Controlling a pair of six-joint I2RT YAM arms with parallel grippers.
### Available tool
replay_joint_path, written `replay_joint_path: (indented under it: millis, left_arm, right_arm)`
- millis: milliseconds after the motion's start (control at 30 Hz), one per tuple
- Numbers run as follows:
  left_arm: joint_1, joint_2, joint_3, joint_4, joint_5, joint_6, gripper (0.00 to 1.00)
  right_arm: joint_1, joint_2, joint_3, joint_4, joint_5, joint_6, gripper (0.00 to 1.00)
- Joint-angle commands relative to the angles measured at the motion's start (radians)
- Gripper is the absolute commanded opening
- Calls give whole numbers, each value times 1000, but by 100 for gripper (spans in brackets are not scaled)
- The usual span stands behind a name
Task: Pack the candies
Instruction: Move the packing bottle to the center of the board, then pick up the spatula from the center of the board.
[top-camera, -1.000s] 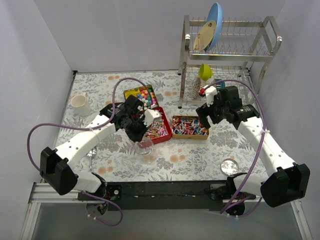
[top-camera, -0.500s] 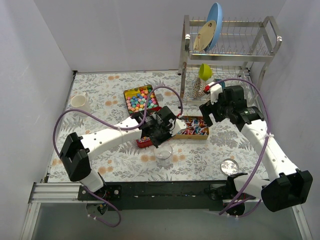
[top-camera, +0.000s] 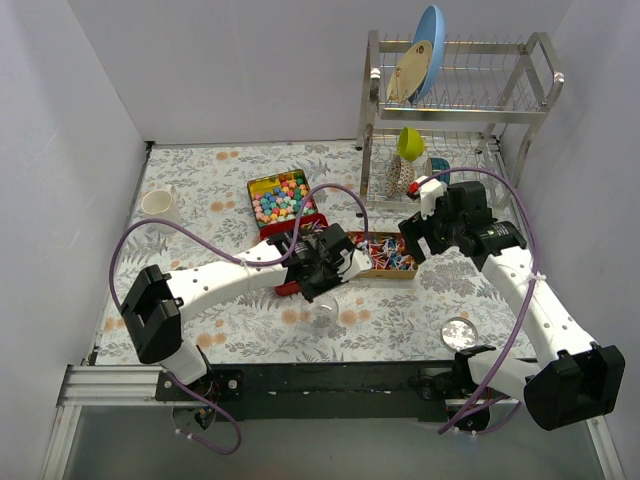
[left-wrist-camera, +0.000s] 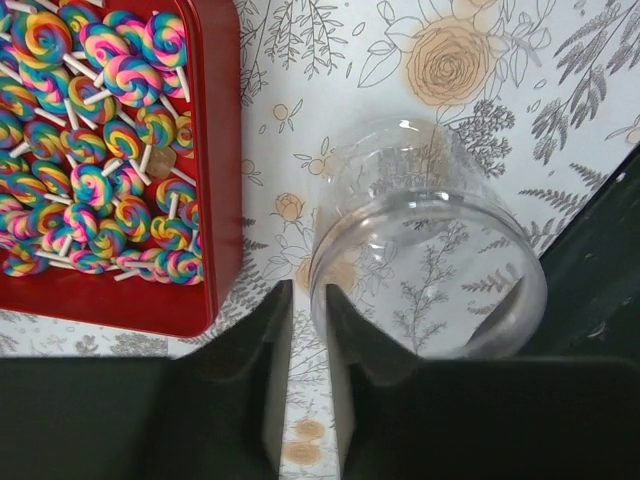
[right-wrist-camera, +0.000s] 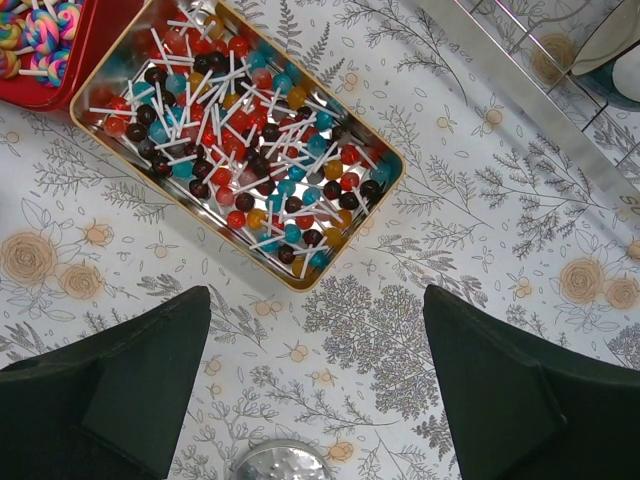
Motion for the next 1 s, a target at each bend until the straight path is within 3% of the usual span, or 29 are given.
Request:
replay_joint_path:
  millis: [0, 33, 67, 200, 233, 300, 333, 400, 433, 500, 533, 633, 833, 967]
  left_arm:
    - [-7, -13, 6, 13, 26, -1, 36]
    - [-7, -16, 12, 10, 26, -4, 56]
    - [-7, -21, 23, 8, 23, -6, 64]
    - [27, -79, 115, 30, -46, -9, 78]
    - [101, -87, 141, 27, -41, -24, 81]
    - [226, -99, 189, 5, -17, -44, 82]
    - [368, -105, 213, -24, 5, -47, 82]
    - [502, -128, 203, -52, 31, -23, 84]
    - [632, -137, 163, -76, 34, -6, 85]
    - [769, -166, 117, -95, 61, 39, 85]
    - [903, -171, 67, -101, 68, 50, 85]
    - [1107, -182, 13, -98, 71, 92, 84]
    - [1355, -127, -15, -99, 146, 180, 75]
    - [1455, -105, -35, -102, 171, 273, 72]
  right_arm:
    - [-3, 19, 12, 40, -25, -11, 94]
    - [-3, 19, 14, 38, -25, -11, 95]
    - [-3, 19, 15, 38, -26, -11, 94]
    - [-3, 13, 14, 32, -25, -10, 94]
    - [-3, 12, 12, 31, -25, -10, 94]
    - [-3, 5, 11, 26, -28, -8, 94]
    - [-3, 4, 12, 26, -29, -8, 95]
    - [-3, 1, 15, 23, -29, -10, 95]
    - [-3, 1, 15, 25, -31, -13, 95]
    - [-3, 1, 19, 25, -32, -16, 95]
    - [-3, 1, 20, 26, -35, -16, 95]
    - [-3, 13, 31, 26, -43, -11, 95]
    - [-3, 47, 60, 23, -80, 4, 94]
    - [-3, 56, 57, 31, -95, 9, 94]
